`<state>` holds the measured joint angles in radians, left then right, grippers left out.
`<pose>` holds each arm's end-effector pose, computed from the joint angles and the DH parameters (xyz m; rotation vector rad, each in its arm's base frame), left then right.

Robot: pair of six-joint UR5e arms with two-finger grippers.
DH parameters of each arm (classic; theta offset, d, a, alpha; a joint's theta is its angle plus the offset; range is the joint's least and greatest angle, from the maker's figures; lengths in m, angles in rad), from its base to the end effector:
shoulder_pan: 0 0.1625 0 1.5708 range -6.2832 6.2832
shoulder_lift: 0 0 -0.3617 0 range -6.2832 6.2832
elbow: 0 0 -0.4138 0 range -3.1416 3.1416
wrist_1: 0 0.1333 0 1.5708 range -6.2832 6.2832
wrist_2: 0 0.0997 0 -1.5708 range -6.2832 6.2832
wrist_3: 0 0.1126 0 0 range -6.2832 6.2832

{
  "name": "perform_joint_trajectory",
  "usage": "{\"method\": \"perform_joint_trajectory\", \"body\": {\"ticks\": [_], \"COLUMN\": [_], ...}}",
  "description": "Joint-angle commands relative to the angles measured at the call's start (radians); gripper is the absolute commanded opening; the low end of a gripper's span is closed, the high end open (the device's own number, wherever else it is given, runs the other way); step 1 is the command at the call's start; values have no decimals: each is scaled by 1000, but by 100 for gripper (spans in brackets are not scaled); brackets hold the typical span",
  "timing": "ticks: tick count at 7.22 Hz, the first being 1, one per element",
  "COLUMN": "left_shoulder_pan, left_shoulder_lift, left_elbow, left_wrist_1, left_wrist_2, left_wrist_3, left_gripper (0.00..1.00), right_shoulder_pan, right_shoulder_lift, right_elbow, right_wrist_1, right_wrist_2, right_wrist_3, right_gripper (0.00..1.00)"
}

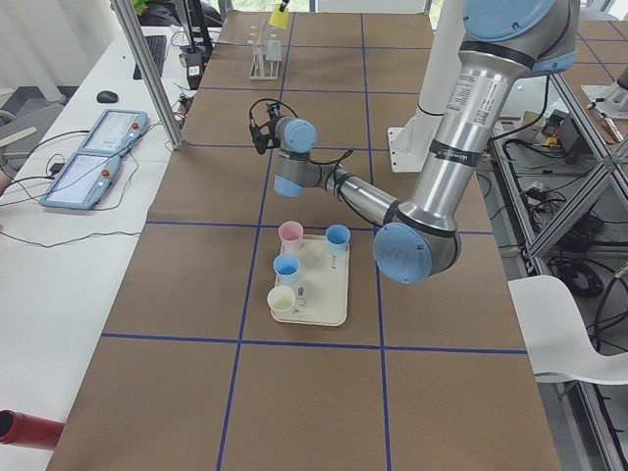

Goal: Transfer IKEA cup to right arm and place on rack

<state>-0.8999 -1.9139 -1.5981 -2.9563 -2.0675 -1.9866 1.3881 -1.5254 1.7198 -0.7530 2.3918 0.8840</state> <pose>0.3022 -0.5088 0.2371 0.0609 1.7618 -0.5294 -0.0481 -0.5406 0.4000 0.4372 -1.1214 0.1998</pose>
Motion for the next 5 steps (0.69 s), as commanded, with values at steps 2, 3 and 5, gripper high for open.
{"method": "perform_joint_trajectory", "body": {"ticks": [2,3,5], "left_shoulder_pan": [-97,-90,-90], "left_shoulder_lift": [71,94,101], "left_elbow": [9,12,12], "left_wrist_1": [112,114,112], "left_wrist_2": [-111,-106,-106], "left_wrist_3": [210,212,212], "left_gripper": [100,100,100], "right_shoulder_pan": [37,20,0], "right_shoulder_lift": [-1,2,20], "right_elbow": [-18,-31,-92], "right_wrist_1": [-195,-213,-230], "right_wrist_2": [-14,-32,-37], "right_wrist_3": [-223,-243,-272], "right_gripper": [19,19,19]}}
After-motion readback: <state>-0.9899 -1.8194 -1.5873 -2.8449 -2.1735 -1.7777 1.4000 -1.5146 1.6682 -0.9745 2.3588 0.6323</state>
